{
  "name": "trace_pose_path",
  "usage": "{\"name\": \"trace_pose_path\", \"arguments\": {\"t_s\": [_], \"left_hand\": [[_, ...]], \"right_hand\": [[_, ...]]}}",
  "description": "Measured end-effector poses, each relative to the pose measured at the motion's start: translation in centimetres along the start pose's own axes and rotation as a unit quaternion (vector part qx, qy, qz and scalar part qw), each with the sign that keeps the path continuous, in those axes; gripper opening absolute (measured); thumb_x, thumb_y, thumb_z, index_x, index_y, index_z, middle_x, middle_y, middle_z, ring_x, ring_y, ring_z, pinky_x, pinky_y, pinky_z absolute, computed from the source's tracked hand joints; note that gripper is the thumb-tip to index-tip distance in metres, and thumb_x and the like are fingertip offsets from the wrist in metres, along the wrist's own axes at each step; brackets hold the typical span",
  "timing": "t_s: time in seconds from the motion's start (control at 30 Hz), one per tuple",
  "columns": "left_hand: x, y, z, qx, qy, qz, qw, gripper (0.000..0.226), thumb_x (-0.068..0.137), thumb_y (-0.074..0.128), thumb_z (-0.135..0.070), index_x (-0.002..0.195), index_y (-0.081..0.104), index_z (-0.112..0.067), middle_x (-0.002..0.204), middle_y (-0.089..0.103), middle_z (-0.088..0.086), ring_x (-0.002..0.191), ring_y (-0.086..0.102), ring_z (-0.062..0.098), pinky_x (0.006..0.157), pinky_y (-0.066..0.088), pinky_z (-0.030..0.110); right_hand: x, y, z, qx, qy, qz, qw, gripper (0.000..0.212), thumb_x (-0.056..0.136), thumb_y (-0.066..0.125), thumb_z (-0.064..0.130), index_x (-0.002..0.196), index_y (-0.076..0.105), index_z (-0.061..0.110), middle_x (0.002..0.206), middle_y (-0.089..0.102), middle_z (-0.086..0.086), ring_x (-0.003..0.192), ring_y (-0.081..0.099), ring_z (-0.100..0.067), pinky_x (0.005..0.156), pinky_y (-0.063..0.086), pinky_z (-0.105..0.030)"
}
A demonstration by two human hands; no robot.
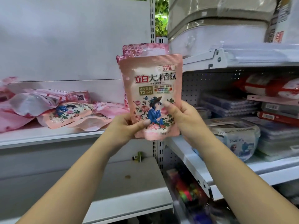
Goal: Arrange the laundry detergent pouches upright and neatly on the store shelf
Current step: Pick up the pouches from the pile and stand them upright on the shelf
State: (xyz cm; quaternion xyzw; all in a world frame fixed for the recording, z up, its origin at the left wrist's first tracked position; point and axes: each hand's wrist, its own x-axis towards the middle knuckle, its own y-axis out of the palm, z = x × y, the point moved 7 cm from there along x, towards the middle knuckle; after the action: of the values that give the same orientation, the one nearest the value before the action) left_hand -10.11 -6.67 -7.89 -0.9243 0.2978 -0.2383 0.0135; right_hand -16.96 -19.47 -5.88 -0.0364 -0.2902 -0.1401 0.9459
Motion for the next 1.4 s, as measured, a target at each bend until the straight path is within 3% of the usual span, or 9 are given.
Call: {"name": "trace_pose_path", "arguments": {"t_s": [0.2, 0.4, 0.73, 0.83, 0.9, 1.0, 1.1, 1.2, 1.4], "left_hand": [[2.4, 0.4, -1.9, 0.011, -0.012, 0.06, 0.998, 0.053, 0.058, 0.083, -0.022, 0.106, 0.059, -0.017, 0.099, 0.073, -0.001, 0.092, 0.069, 0.013, 0.081, 0.055, 0.027], [4.9, -1.0, -1.9, 0.094, 0.008, -0.015, 0.995, 0.042, 0.065, 0.08, -0.01, 0.102, 0.062, -0.016, 0.094, 0.073, -0.002, 0.088, 0.069, 0.013, 0.086, 0.053, 0.03], [5.6, -0.3, 0.5, 0.2, -0.064, 0.041, 0.977, 0.06, 0.069, 0.078, -0.024, 0.121, 0.05, -0.017, 0.107, 0.067, -0.006, 0.099, 0.063, 0.009, 0.091, 0.048, 0.027], [5.2, -1.0, 0.6, 0.203, -0.043, -0.004, 0.978, 0.085, 0.055, 0.081, -0.041, 0.128, 0.042, -0.021, 0.118, 0.063, -0.004, 0.105, 0.061, 0.012, 0.098, 0.047, 0.036], [5.0, -1.1, 0.6, 0.198, -0.038, -0.015, 0.979, 0.102, 0.041, 0.079, -0.052, 0.13, 0.038, -0.024, 0.121, 0.061, -0.005, 0.107, 0.06, 0.014, 0.099, 0.046, 0.041], [5.1, -0.9, 0.7, 0.212, -0.034, -0.015, 0.977, 0.093, 0.053, 0.083, -0.041, 0.131, 0.035, -0.026, 0.124, 0.059, -0.005, 0.11, 0.059, 0.014, 0.101, 0.044, 0.04], [5.4, -1.0, 0.8, 0.227, -0.031, -0.034, 0.973, 0.086, 0.062, 0.083, -0.032, 0.132, 0.034, -0.026, 0.127, 0.057, -0.004, 0.112, 0.057, 0.016, 0.102, 0.043, 0.041], [5.6, -0.8, 0.5, 0.237, -0.023, -0.052, 0.97, 0.081, 0.067, 0.081, -0.026, 0.132, 0.034, -0.022, 0.13, 0.055, -0.003, 0.105, 0.055, 0.012, 0.096, 0.041, 0.029], [5.3, -1.3, 0.3, 0.253, -0.017, -0.095, 0.963, 0.084, 0.068, 0.08, -0.027, 0.137, 0.031, -0.022, 0.13, 0.053, -0.002, 0.109, 0.052, 0.013, 0.092, 0.039, 0.026]], "right_hand": [[4.0, -0.2, 0.8, 0.056, 0.018, -0.071, 0.996, 0.021, 0.087, 0.059, 0.012, 0.067, 0.056, 0.009, 0.057, 0.066, 0.0, 0.056, 0.065, -0.014, 0.064, 0.056, -0.034], [6.0, -0.5, -0.8, 0.037, 0.063, -0.041, 0.996, 0.013, 0.088, 0.059, 0.021, 0.087, 0.062, 0.009, 0.097, 0.069, -0.015, 0.096, 0.066, -0.031, 0.09, 0.051, -0.046], [6.5, -0.9, -3.4, -0.054, 0.073, -0.043, 0.995, 0.006, 0.085, 0.064, 0.023, 0.087, 0.063, 0.018, 0.095, 0.071, -0.005, 0.092, 0.068, -0.023, 0.089, 0.052, -0.045], [5.8, -1.2, -3.5, -0.108, 0.072, -0.026, 0.991, 0.005, 0.085, 0.063, 0.027, 0.087, 0.061, 0.023, 0.092, 0.069, 0.004, 0.092, 0.066, -0.016, 0.088, 0.052, -0.039], [5.4, -1.6, -3.4, -0.147, 0.065, -0.011, 0.987, 0.003, 0.087, 0.062, 0.025, 0.087, 0.059, 0.024, 0.085, 0.065, 0.013, 0.082, 0.062, -0.003, 0.078, 0.053, -0.02], [4.8, -2.2, -3.5, -0.18, 0.056, 0.011, 0.982, 0.007, 0.085, 0.064, 0.024, 0.091, 0.06, 0.025, 0.083, 0.063, 0.017, 0.077, 0.059, 0.004, 0.063, 0.047, -0.009], [4.9, -2.3, -3.9, -0.196, 0.066, 0.02, 0.978, 0.011, 0.082, 0.069, 0.02, 0.087, 0.061, 0.026, 0.084, 0.065, 0.015, 0.081, 0.062, -0.002, 0.07, 0.049, -0.017], [5.5, -2.2, -4.2, -0.218, 0.078, 0.009, 0.973, 0.013, 0.081, 0.069, 0.019, 0.092, 0.064, 0.015, 0.09, 0.068, 0.003, 0.085, 0.063, -0.013, 0.081, 0.051, -0.029], [5.4, -2.0, -4.2, -0.219, 0.075, 0.014, 0.973, 0.017, 0.082, 0.068, 0.024, 0.096, 0.062, 0.016, 0.089, 0.065, 0.007, 0.082, 0.06, -0.007, 0.067, 0.045, -0.015]]}}
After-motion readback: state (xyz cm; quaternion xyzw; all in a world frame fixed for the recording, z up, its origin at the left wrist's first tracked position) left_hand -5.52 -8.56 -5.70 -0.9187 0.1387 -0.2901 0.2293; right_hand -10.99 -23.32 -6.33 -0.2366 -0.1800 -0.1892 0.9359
